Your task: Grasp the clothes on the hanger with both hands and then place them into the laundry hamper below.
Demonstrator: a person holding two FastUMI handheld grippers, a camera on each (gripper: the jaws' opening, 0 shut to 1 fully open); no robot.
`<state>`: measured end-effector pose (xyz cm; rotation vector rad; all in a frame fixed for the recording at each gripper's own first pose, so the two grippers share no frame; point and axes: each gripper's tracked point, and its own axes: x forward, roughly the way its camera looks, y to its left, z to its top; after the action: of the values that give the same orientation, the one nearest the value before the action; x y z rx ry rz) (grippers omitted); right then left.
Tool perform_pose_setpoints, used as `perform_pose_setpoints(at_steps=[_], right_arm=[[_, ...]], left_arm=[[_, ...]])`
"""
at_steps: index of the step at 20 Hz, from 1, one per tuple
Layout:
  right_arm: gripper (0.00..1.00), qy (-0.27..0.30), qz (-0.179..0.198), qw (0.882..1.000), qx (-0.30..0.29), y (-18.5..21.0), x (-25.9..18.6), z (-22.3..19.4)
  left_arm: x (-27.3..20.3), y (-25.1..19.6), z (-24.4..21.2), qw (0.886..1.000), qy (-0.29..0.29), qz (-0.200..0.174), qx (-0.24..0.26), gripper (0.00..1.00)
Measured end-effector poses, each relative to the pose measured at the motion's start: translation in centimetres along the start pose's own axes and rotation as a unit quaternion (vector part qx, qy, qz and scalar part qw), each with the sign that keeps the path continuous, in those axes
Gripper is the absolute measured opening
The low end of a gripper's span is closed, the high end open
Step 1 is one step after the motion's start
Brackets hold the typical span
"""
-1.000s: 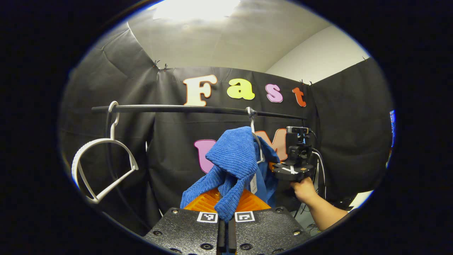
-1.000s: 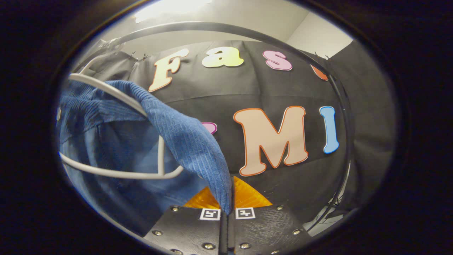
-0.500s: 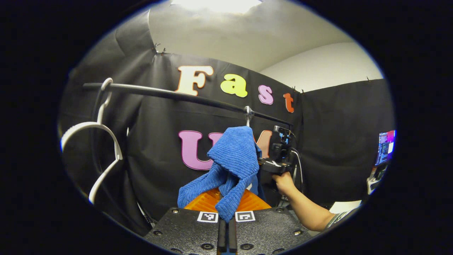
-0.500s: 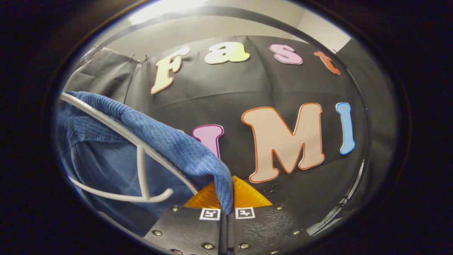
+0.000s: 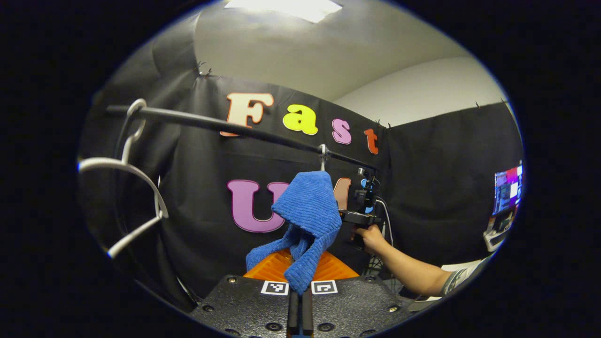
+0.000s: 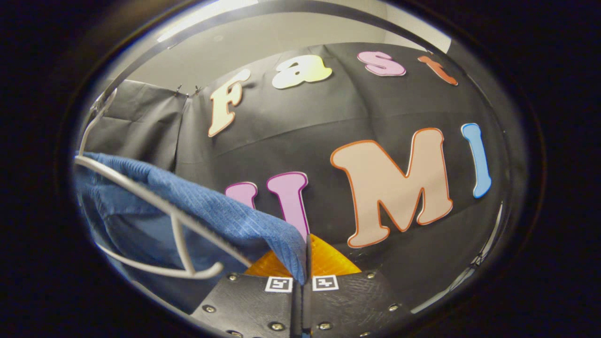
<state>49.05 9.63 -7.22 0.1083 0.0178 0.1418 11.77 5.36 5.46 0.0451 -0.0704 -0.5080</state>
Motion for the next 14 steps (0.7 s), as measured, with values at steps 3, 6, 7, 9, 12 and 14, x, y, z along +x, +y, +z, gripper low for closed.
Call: perform_pose_setpoints(at_steps=[3, 6, 7, 9, 12, 14], right_arm=[[0.00, -0.017, 0.002, 1.000, 0.001, 0.0, 0.3, 1.7], [0.01, -0.047, 0.004, 0.999, -0.005, 0.7, 0.3, 3.6], [0.01, -0.051, 0.013, 0.999, 0.004, 1.1, 0.5, 4.1], [0.01, -0.060, 0.025, 0.998, 0.020, 2.1, 0.8, 5.7], [0.01, -0.037, 0.032, 0.998, 0.027, 2.9, 1.7, 4.8], [0.01, 0.002, 0.049, 0.999, 0.022, 3.7, 2.3, 2.2]], left_arm=[[-0.2, 0.5, 0.7, 0.994, 0.024, 0.052, 0.089, 0.03], [-0.8, -0.3, 2.2, 0.990, 0.035, 0.051, 0.129, 0.04], [-1.0, -0.5, 2.9, 0.990, 0.034, 0.048, 0.130, 0.01], [-1.2, -0.6, 4.2, 0.992, 0.024, 0.038, 0.114, 0.03], [-1.2, 0.2, 4.7, 0.997, 0.015, 0.035, 0.073, 0.01], [-1.3, 0.7, 3.9, 0.999, 0.005, 0.032, 0.021, 0.03]])
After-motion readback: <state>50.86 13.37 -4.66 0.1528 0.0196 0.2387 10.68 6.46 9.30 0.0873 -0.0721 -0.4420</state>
